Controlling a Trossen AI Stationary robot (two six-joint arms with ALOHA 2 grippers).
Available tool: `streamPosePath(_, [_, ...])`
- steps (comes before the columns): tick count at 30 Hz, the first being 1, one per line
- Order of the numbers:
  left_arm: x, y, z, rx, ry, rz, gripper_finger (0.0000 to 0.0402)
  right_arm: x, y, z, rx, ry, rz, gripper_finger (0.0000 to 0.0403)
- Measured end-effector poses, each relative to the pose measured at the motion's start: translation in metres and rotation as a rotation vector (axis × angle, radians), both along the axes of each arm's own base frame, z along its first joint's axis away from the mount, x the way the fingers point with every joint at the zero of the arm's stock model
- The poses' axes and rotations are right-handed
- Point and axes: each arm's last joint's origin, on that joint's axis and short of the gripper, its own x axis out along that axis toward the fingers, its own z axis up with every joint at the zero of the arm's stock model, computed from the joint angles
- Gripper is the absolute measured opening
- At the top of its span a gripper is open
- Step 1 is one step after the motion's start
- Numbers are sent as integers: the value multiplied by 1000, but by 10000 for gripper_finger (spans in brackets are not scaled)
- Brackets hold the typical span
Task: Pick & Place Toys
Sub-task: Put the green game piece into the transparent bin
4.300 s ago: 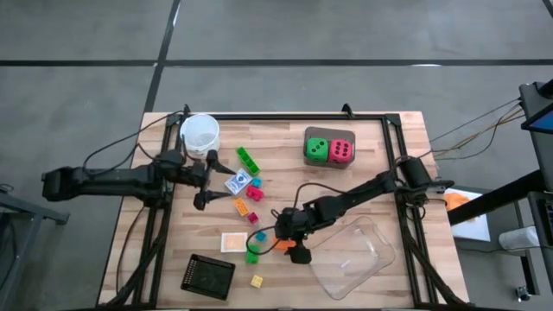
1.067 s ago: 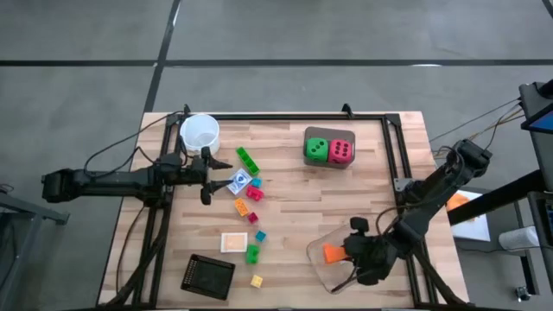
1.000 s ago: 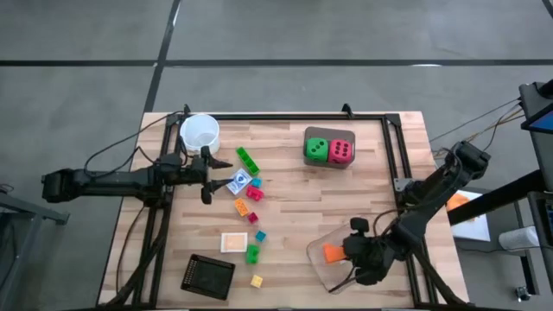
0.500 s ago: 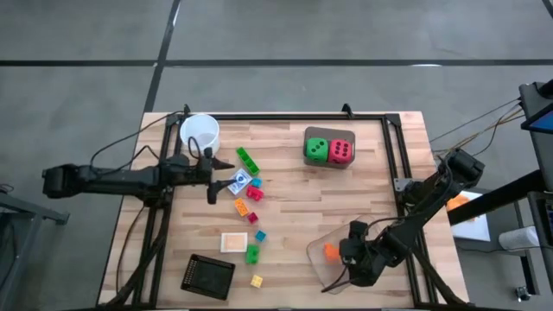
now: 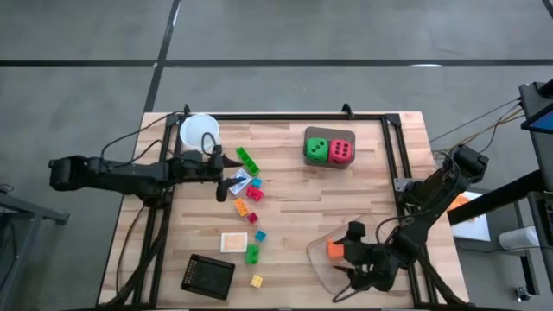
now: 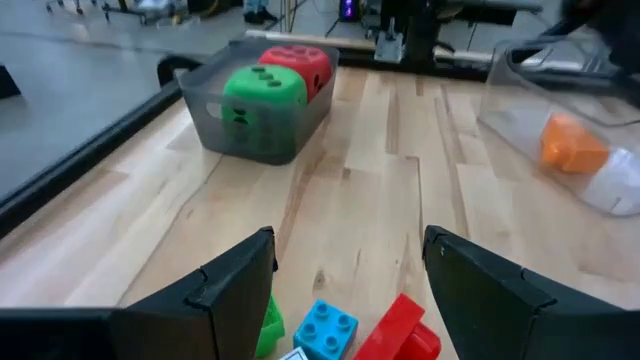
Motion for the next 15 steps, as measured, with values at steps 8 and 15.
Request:
streamPosePath(8, [33,9,-1,19,305,36,255,12,12,10,-188,-280,92,280])
streamPosePath(15, [55,21,13,249,684,89,255,12,9,4,-231,-296,119,278])
